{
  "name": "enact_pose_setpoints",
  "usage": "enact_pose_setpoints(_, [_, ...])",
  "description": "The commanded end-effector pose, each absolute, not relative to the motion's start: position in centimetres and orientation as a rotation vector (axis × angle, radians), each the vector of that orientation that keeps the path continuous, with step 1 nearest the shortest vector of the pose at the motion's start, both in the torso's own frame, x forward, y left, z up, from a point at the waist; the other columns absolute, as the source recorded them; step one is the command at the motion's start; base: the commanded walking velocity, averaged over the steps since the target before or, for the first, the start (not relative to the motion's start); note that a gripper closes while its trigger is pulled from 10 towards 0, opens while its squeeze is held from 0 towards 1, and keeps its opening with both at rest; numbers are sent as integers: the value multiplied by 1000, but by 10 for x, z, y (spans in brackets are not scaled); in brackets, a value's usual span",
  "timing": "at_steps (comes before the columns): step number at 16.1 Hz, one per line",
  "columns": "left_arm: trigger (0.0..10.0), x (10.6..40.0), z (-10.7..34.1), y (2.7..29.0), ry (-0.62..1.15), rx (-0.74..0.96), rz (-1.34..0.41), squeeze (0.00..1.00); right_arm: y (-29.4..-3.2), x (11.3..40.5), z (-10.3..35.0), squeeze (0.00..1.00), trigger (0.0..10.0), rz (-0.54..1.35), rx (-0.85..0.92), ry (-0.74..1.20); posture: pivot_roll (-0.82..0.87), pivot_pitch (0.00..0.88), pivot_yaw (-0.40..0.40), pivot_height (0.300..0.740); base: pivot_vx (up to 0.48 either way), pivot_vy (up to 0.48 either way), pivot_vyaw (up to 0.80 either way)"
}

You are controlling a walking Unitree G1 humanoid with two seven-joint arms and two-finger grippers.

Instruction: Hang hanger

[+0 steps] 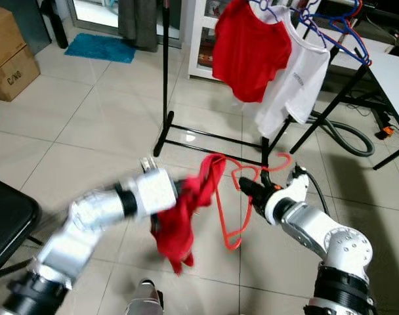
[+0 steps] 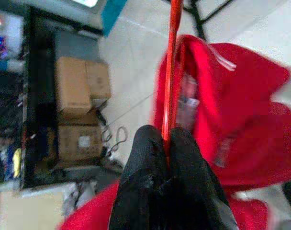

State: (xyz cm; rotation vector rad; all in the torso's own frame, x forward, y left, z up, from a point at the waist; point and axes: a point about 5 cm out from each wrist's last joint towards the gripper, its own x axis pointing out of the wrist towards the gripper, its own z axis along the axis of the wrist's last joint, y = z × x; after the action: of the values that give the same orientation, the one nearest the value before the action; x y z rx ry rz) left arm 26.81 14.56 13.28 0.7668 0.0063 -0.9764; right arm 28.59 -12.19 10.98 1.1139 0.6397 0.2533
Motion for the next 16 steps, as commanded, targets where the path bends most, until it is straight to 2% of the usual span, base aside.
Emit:
enact_pose_setpoints(1, [10000, 270, 146, 136, -95, 781, -947, 0, -62, 292, 142, 0, 10000, 474, 1238, 568, 288, 117, -113, 740, 0, 0, 0])
enact_pose_setpoints(2, [10000, 272, 148, 134, -113, 764, -910, 0, -61, 293, 143, 0, 10000, 495, 1131, 555, 286, 113, -114, 740, 0, 0, 0])
enact_pose_setpoints(3, [10000, 281, 157, 131, -168, 708, -804, 0, -52, 292, 134, 0, 10000, 562, 773, 560, 275, 103, -110, 740, 0, 0, 0])
enact_pose_setpoints(4, [10000, 282, 158, 131, -178, 700, -791, 0, -50, 291, 131, 0, 10000, 573, 737, 572, 275, 103, -110, 740, 0, 0, 0])
enact_pose_setpoints(8, [10000, 282, 171, 123, -292, 685, -772, 0, -48, 291, 107, 0, 10000, 439, 887, 676, 276, 86, -115, 740, 0, 0, 0])
enact_pose_setpoints(10, [10000, 281, 174, 124, -303, 709, -781, 0, -50, 290, 98, 0, 10000, 427, 847, 692, 279, 83, -115, 740, 0, 0, 0])
enact_pose_setpoints(12, [10000, 273, 174, 131, -289, 787, -861, 0, -58, 283, 84, 0, 10000, 443, 694, 764, 284, 78, -118, 740, 0, 0, 0])
enact_pose_setpoints(14, [10000, 275, 175, 140, -288, 817, -844, 0, -63, 278, 82, 0, 10000, 483, 726, 804, 285, 76, -120, 740, 0, 0, 0])
enact_pose_setpoints(16, [10000, 277, 178, 141, -304, 816, -855, 0, -56, 270, 79, 0, 10000, 534, 804, 856, 286, 75, -120, 740, 0, 0, 0])
